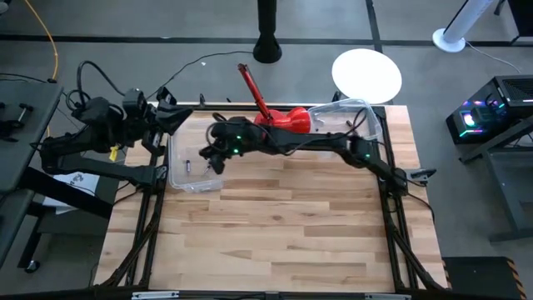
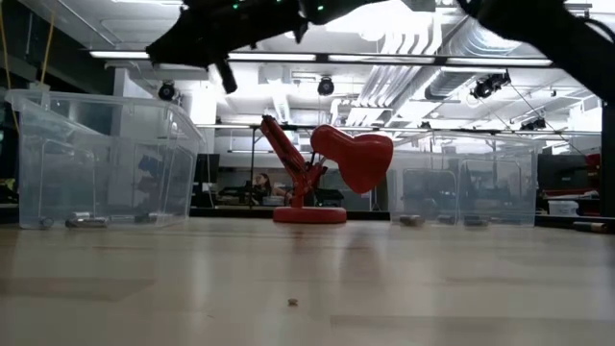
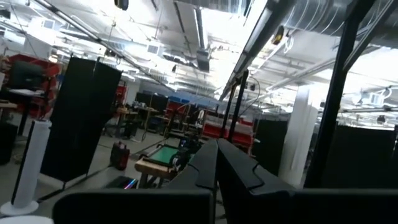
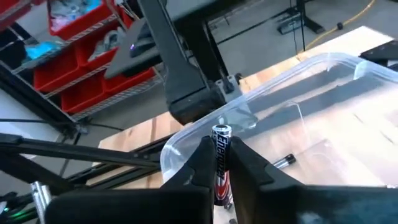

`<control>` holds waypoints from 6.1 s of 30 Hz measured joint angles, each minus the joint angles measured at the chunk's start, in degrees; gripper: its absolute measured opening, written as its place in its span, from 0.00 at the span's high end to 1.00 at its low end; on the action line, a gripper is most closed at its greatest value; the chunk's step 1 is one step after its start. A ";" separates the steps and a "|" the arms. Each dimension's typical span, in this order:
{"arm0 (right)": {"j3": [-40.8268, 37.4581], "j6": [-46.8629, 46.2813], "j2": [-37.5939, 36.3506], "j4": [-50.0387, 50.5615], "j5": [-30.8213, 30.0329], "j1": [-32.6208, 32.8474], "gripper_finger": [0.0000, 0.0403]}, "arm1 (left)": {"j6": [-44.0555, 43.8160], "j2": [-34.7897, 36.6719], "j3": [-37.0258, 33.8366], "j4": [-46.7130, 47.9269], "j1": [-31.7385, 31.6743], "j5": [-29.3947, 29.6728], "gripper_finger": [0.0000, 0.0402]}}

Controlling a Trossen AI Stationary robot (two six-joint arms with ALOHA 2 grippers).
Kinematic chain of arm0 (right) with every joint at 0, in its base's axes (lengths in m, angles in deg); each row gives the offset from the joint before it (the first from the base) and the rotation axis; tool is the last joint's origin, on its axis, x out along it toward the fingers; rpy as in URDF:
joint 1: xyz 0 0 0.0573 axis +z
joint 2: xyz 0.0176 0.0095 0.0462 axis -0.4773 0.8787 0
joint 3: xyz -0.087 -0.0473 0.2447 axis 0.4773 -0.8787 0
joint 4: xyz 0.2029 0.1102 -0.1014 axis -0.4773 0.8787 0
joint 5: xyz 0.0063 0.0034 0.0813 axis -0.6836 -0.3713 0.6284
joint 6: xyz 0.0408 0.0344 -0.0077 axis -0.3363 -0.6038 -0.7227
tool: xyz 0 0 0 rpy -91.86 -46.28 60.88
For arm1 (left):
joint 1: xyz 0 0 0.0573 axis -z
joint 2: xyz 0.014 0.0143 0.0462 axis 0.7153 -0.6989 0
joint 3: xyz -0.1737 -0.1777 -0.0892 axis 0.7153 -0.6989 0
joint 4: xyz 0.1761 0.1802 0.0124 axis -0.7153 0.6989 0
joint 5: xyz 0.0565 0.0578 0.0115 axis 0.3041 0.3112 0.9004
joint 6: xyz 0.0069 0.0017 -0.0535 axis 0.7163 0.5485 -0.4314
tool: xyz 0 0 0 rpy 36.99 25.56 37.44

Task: Sort batteries
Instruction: Put the silver battery into the left transparent bin, then adjust the red lamp, then adjust the right transparent bin, then put the black battery into the right transparent bin

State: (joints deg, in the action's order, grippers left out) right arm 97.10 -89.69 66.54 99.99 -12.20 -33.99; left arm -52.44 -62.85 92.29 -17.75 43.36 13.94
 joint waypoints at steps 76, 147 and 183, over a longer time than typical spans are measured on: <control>-67.68 -15.02 -70.31 41.56 -25.57 -15.69 1.00 | 8.54 -69.63 44.75 46.53 -27.85 -9.69 1.00; -61.76 -25.43 -66.89 40.25 -28.19 0.42 1.00 | 20.97 -71.41 59.74 66.92 -28.85 -4.86 1.00; -76.00 -37.06 -83.13 63.09 -31.42 -25.72 1.00 | 16.59 -46.97 55.08 44.61 -20.18 -50.37 1.00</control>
State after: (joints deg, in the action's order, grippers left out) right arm 21.10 -126.75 -16.58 163.08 -43.62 -59.71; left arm -35.84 -109.81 147.37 26.86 23.18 -36.43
